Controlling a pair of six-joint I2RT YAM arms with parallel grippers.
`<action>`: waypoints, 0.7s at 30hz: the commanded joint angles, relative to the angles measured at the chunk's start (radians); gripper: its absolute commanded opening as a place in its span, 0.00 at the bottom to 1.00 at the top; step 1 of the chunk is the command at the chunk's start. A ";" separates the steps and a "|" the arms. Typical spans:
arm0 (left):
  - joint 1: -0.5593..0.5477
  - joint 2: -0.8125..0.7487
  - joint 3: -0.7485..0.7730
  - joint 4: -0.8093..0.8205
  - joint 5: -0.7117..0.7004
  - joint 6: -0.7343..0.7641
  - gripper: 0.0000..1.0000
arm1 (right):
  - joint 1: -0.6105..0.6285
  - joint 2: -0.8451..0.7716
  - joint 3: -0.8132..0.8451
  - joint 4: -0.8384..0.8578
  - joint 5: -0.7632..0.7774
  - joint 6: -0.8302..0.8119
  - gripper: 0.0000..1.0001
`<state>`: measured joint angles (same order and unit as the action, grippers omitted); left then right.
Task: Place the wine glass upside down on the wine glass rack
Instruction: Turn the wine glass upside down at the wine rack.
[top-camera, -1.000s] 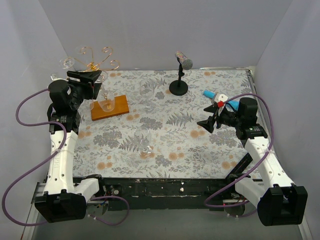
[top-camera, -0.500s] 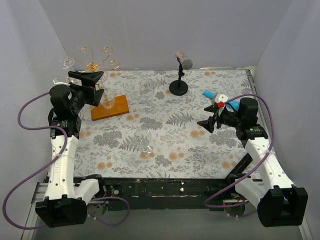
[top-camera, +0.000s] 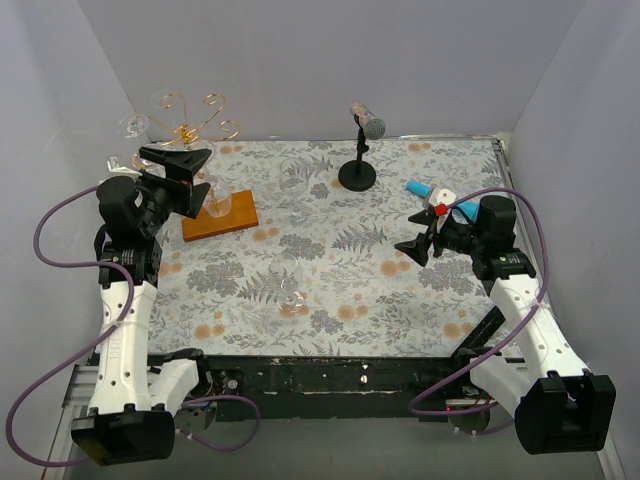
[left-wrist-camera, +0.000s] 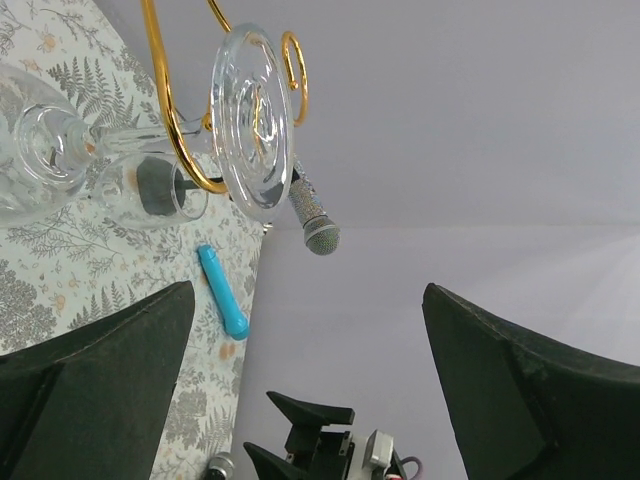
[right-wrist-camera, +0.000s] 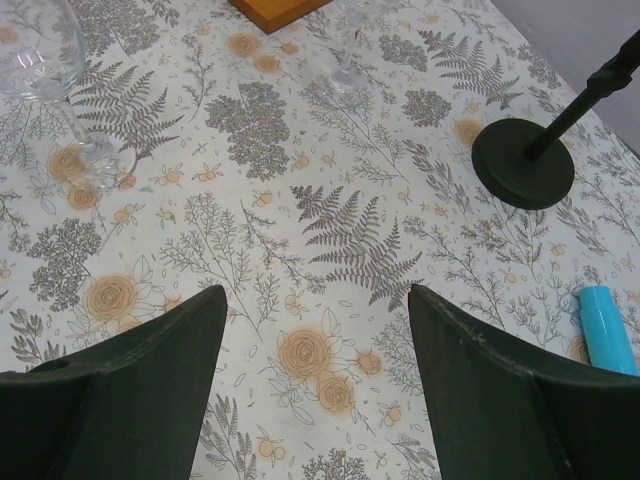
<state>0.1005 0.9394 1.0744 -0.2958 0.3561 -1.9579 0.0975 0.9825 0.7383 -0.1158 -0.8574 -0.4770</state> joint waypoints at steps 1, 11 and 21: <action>-0.013 -0.037 0.018 -0.039 0.027 0.048 0.98 | -0.004 -0.013 0.033 0.001 -0.003 -0.017 0.81; -0.035 -0.070 0.019 -0.081 0.040 0.108 0.98 | -0.004 -0.008 0.033 -0.004 0.000 -0.025 0.81; -0.050 -0.123 0.053 -0.150 0.047 0.240 0.98 | -0.005 -0.010 0.033 -0.008 -0.002 -0.032 0.81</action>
<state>0.0570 0.8623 1.0763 -0.4011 0.3870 -1.8030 0.0975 0.9825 0.7383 -0.1246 -0.8551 -0.4988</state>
